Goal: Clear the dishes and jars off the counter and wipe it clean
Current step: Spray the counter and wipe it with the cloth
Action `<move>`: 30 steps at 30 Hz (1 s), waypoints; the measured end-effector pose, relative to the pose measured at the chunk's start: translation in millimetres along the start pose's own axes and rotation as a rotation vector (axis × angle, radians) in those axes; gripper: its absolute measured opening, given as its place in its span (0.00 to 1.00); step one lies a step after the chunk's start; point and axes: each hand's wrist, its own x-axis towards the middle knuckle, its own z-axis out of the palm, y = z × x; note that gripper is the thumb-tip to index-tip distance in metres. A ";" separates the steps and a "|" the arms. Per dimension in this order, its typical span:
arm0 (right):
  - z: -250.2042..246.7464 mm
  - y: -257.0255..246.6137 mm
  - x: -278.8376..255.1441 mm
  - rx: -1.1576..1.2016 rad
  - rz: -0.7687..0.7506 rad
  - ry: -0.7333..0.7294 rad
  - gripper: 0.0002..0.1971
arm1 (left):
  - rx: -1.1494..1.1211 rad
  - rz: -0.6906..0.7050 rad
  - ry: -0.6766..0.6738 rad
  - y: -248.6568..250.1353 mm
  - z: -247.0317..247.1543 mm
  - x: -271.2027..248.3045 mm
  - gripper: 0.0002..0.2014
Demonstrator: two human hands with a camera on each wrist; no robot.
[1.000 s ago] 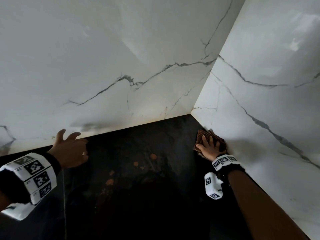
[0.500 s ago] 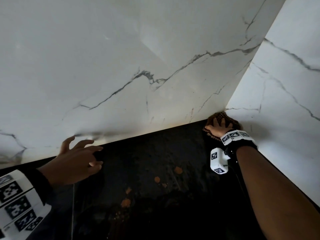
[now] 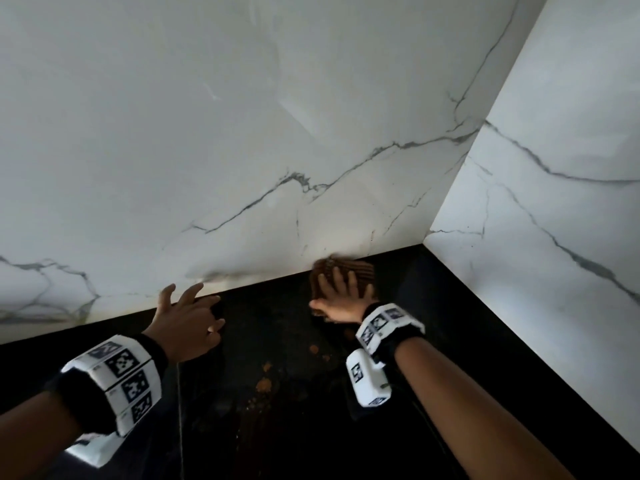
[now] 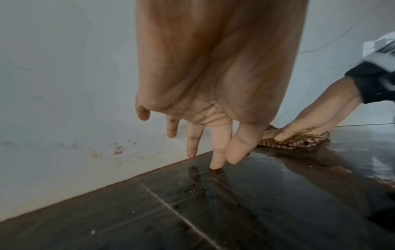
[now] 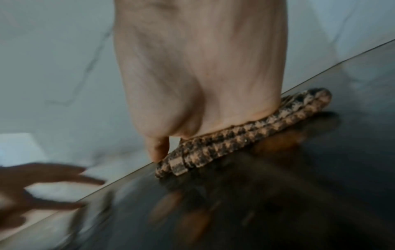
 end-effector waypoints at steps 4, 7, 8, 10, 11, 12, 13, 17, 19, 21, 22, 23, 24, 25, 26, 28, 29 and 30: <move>27.1 -40.6 -20.3 -0.132 -0.243 -0.041 0.34 | 0.045 -0.021 -0.007 2.5 -4.0 -0.4 0.16; 29.6 -29.6 -22.2 -0.189 -0.328 -0.009 0.31 | 0.058 -0.034 -0.015 4.9 -6.9 0.9 0.15; 26.3 -21.8 -19.2 -0.191 -0.323 0.002 0.31 | 0.061 -0.036 -0.019 5.3 -8.0 0.7 0.14; 15.9 -1.3 -12.2 -0.176 -0.265 0.024 0.30 | 0.059 -0.036 -0.024 6.3 -9.2 -0.3 0.14; 9.8 11.5 -8.9 -0.154 -0.211 0.041 0.30 | 0.055 -0.034 -0.027 6.8 -8.9 -0.2 0.14; 3.3 25.9 -5.6 -0.127 -0.152 0.062 0.30 | 0.053 -0.034 -0.024 6.7 -8.5 0.3 0.14; -3.3 43.7 -1.9 -0.099 -0.086 0.080 0.29 | 0.051 -0.034 -0.021 6.8 -8.1 0.6 0.14; -23.7 132.0 0.9 0.024 0.177 0.086 0.29 | 0.038 -0.029 -0.004 5.2 -8.1 3.3 0.14; -24.2 173.9 -4.0 0.095 0.270 0.095 0.33 | 0.042 -0.029 0.001 6.4 -7.0 4.2 0.14; -18.6 195.8 -12.0 0.185 0.320 0.105 0.30 | 0.046 -0.033 0.013 6.6 -5.5 4.2 0.15; -14.2 197.9 -18.2 0.203 0.333 0.107 0.29 | 0.042 -0.036 0.016 6.1 -4.8 3.5 0.15; -9.2 196.7 -23.1 0.205 0.345 0.115 0.29 | 0.032 -0.039 0.016 5.6 -4.2 3.6 0.15; -5.2 191.1 -31.1 0.201 0.364 0.122 0.29 | 0.021 -0.038 0.012 5.2 -3.6 3.4 0.15; 0.5 185.3 -33.7 0.205 0.376 0.134 0.29 | 0.010 -0.038 0.005 4.3 -3.5 3.4 0.15; 3.8 176.4 -39.6 0.210 0.380 0.139 0.30 | -0.001 -0.035 -0.005 3.4 -3.4 3.7 0.15; 10.6 154.5 -50.2 0.202 0.360 0.123 0.30 | -0.027 -0.034 -0.018 2.9 -3.8 3.6 0.15; 14.7 140.7 -55.2 0.190 0.329 0.110 0.30 | -0.032 -0.036 -0.019 3.1 -4.0 2.7 0.15; 17.3 125.1 -58.9 0.167 0.286 0.090 0.32 | -0.030 -0.038 -0.016 3.4 -4.1 2.6 0.15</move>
